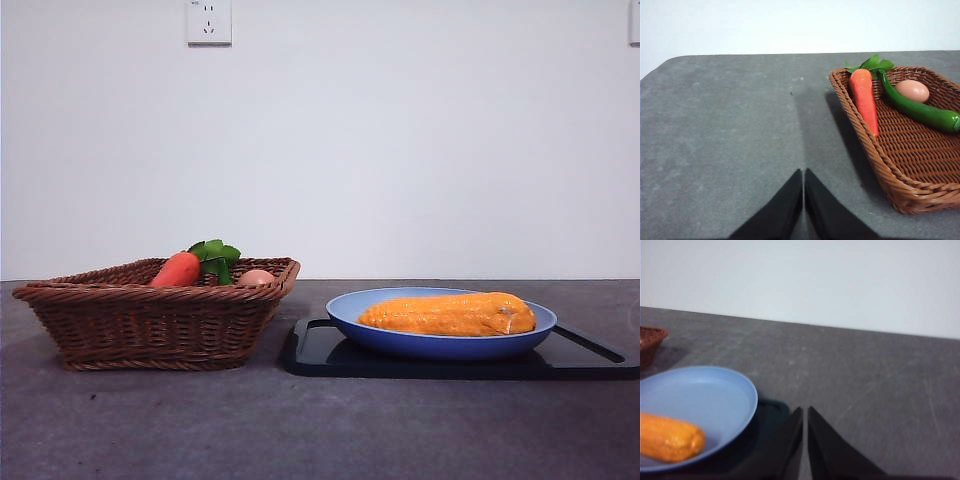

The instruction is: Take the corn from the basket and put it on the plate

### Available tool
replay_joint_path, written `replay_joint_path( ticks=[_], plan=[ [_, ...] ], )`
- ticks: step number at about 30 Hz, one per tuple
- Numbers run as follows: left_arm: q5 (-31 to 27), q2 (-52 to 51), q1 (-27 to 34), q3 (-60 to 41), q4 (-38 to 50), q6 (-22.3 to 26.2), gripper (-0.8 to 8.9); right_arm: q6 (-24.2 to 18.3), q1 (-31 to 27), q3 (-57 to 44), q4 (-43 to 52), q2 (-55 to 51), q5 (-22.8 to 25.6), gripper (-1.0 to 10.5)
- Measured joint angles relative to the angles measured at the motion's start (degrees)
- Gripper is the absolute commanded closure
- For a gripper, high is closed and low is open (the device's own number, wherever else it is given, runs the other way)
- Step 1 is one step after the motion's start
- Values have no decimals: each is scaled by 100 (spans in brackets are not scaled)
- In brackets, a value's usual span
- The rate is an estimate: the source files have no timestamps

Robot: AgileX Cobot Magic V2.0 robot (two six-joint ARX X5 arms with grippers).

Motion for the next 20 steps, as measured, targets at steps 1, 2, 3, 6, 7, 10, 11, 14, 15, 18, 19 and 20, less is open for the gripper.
replay_joint_path(
  ticks=[1, 2, 3, 6, 7, 10, 11, 14, 15, 18, 19, 20],
  plan=[
    [0, 0, 0, 0, 0, 0, 806, 33, 0, -76, -11, -37, 2, 945],
    [0, 0, 0, 0, 0, 0, 806, 61, 0, -122, -22, -57, 4, 945],
    [0, 0, 0, 0, 0, 0, 806, 74, 0, -168, -24, -87, 4, 945],
    [0, 0, 0, 0, 0, 0, 806, 146, 0, -302, -50, -199, 4, 945],
    [0, 0, 0, 0, 0, -2, 806, 175, 0, -308, -208, -247, 11, 945],
    [0, 0, 0, 0, 0, -2, 806, 208, 0, -308, -455, -306, 17, 945],
    [0, 0, 0, 0, 0, -2, 806, 212, 0, -308, -527, -306, 17, 945],
    [0, 0, 0, 0, 2, 0, 806, 219, 0, -306, -546, -306, 13, 945],
    [0, 0, 0, 0, 2, -2, 806, 221, 0, -306, -546, -306, 11, 945],
    [0, 0, 0, 0, 2, 0, 806, 227, 0, -306, -549, -306, 13, 945],
    [0, 0, 0, 0, 2, 0, 806, 229, 0, -306, -544, -306, 13, 945],
    [0, 0, 0, 0, 2, -2, 806, 229, 0, -306, -544, -306, 13, 945]
  ],
)
